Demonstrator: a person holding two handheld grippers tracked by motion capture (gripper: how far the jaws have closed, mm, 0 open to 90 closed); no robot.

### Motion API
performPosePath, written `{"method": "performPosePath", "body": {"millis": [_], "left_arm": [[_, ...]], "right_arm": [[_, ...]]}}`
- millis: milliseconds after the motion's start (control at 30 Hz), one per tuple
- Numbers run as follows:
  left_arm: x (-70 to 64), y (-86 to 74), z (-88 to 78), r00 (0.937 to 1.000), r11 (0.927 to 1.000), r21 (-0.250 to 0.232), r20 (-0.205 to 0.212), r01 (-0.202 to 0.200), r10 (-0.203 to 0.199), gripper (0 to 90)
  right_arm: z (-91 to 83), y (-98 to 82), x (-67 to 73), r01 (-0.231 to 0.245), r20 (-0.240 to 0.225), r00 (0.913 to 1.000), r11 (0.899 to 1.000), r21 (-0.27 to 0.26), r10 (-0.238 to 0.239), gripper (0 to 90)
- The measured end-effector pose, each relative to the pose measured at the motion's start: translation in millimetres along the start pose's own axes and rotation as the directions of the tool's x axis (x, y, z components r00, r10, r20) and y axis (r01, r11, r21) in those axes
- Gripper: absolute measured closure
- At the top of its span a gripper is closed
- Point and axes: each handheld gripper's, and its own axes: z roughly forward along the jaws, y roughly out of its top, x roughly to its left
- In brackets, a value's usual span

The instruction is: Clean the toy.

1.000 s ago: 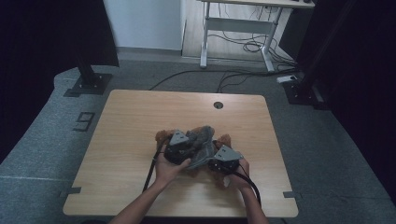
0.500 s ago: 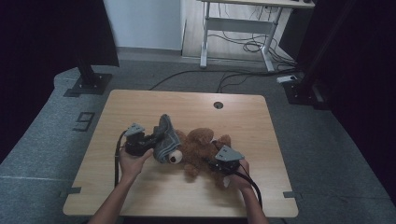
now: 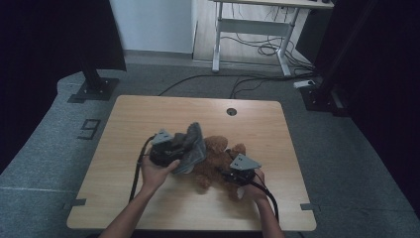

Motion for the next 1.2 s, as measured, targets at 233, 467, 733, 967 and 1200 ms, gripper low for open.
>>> {"method": "performPosePath", "body": {"millis": [233, 467, 733, 967, 1200], "left_arm": [[-47.8, 11.9, 61.3, 0.9931, 0.9923, 0.101, 0.100, -0.072, 0.061, 76.9], [-47.6, 10.2, 67.4, 0.9952, 0.9919, 0.096, 0.060, -0.082, 0.076, 77.4], [-20.1, -3.9, 50.5, 0.9978, 0.9957, 0.072, -0.029, -0.058, 0.060, 77.8], [21.8, -13.5, 21.7, 0.9989, 0.9985, 0.049, -0.040, 0.027, -0.025, 78.2], [43.6, -19.4, -6.5, 0.9950, 0.9980, -0.003, -0.078, 0.063, -0.063, 78.2]], "right_arm": [[0.3, -0.9, -0.1, -0.001, 0.001, 1.0000, 1.000, -0.005, 0.001, 46.8], [1.3, -2.4, -1.3, -0.006, -0.001, 1.0000, 1.000, -0.006, 0.006, 46.8], [2.0, -3.6, -0.3, -0.004, 0.006, 1.0000, 1.000, -0.013, 0.004, 47.2], [2.7, -4.4, 1.3, 0.004, -0.001, 1.0000, 1.000, -0.023, -0.004, 47.4], [2.5, -4.4, 1.9, 0.009, -0.001, 1.0000, 1.000, -0.022, -0.009, 47.6]]}}
